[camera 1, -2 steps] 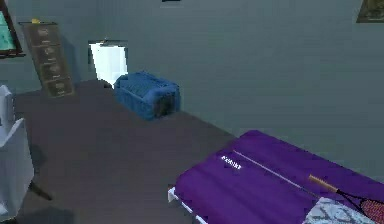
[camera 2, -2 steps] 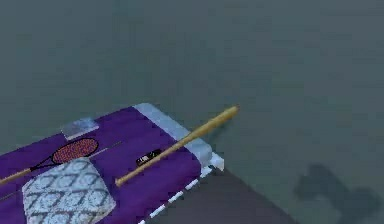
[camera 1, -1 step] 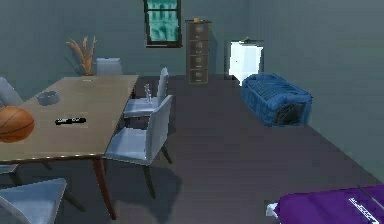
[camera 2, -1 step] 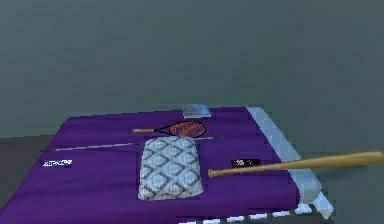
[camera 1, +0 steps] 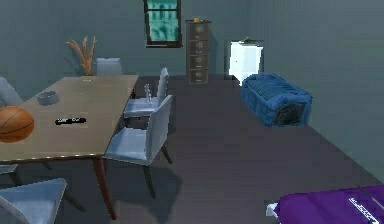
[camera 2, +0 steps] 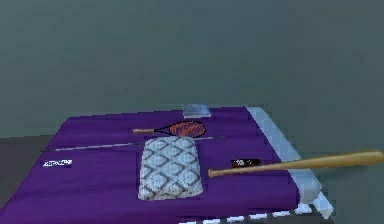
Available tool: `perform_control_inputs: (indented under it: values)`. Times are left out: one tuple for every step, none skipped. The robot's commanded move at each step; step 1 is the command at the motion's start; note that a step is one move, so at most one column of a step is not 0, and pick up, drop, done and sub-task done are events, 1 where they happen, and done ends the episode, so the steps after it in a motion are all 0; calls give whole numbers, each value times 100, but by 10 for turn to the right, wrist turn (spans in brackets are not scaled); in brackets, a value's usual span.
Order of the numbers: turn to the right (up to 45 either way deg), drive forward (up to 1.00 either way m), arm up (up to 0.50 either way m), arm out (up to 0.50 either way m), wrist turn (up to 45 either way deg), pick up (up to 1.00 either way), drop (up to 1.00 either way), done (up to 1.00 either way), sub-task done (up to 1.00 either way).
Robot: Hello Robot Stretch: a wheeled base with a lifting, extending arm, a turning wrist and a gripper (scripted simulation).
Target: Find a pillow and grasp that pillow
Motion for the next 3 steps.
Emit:
perform_control_inputs:
  values:
    - [0, 0, 0, 48, 0, 0, 0, 0, 0]
    - [0, 0, 0, 0, 450, 0, 0, 0, 0]
    - [0, 0, 0, 0, 450, 0, 0, 0, 0]
